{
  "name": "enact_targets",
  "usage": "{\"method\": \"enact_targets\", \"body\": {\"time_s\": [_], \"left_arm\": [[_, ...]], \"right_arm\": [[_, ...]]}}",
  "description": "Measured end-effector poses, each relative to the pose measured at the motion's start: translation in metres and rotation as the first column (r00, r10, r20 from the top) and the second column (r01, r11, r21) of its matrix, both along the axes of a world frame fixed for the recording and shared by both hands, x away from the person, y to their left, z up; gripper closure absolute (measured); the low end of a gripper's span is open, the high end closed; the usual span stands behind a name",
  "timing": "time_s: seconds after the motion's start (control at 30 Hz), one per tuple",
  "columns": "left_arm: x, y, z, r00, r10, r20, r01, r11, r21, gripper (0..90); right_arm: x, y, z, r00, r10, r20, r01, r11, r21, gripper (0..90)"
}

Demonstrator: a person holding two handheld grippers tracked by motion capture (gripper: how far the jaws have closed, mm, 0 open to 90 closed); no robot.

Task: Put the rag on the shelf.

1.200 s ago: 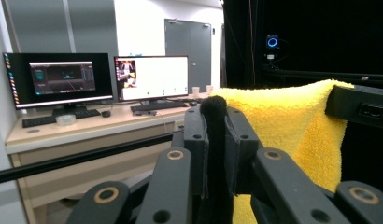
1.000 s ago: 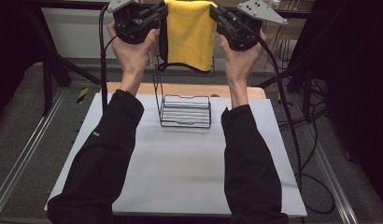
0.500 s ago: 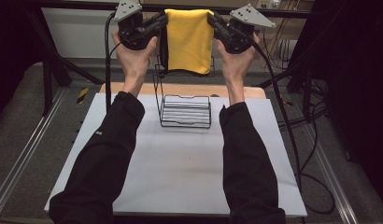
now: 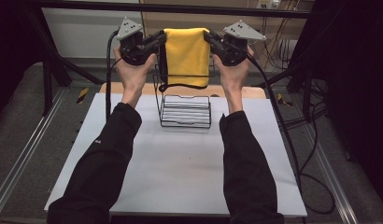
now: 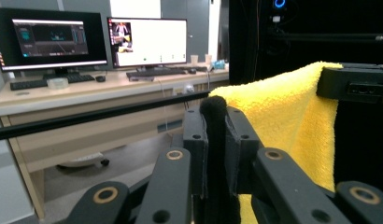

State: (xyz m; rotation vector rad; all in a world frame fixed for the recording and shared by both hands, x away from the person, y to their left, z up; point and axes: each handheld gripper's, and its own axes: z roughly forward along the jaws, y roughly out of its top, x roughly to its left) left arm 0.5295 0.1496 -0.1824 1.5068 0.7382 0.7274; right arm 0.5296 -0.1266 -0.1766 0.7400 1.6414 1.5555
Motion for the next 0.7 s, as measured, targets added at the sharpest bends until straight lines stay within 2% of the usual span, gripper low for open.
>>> {"method": "enact_targets", "body": {"time_s": [0.13, 0.27, 0.43, 0.63, 0.7], "left_arm": [[-0.005, 0.001, -0.009, 0.9998, -0.017, -0.011, 0.017, 0.9997, 0.015, 80.3], [-0.01, 0.003, -0.016, 0.9996, -0.023, -0.013, 0.023, 0.9995, 0.021, 80.2], [-0.016, 0.008, -0.016, 0.9994, -0.035, -0.006, 0.036, 0.9992, 0.017, 80.1], [-0.021, 0.011, -0.016, 0.9987, -0.035, -0.038, 0.037, 0.9984, 0.043, 79.9], [-0.022, 0.011, -0.018, 0.9984, -0.038, -0.041, 0.04, 0.9987, 0.033, 79.8]], "right_arm": [[-0.003, -0.001, -0.011, 0.9997, 0.004, -0.024, -0.005, 0.9997, -0.025, 83.8], [-0.006, -0.001, -0.015, 0.9992, 0.012, -0.037, -0.013, 0.9996, -0.027, 83.7], [-0.013, 0.0, -0.014, 0.999, 0.03, -0.034, -0.031, 0.999, -0.032, 83.6], [-0.022, 0.001, -0.012, 0.9977, 0.047, -0.048, -0.049, 0.9979, -0.043, 83.4], [-0.024, 0.002, -0.014, 0.9977, 0.045, -0.05, -0.047, 0.9973, -0.055, 83.5]]}}
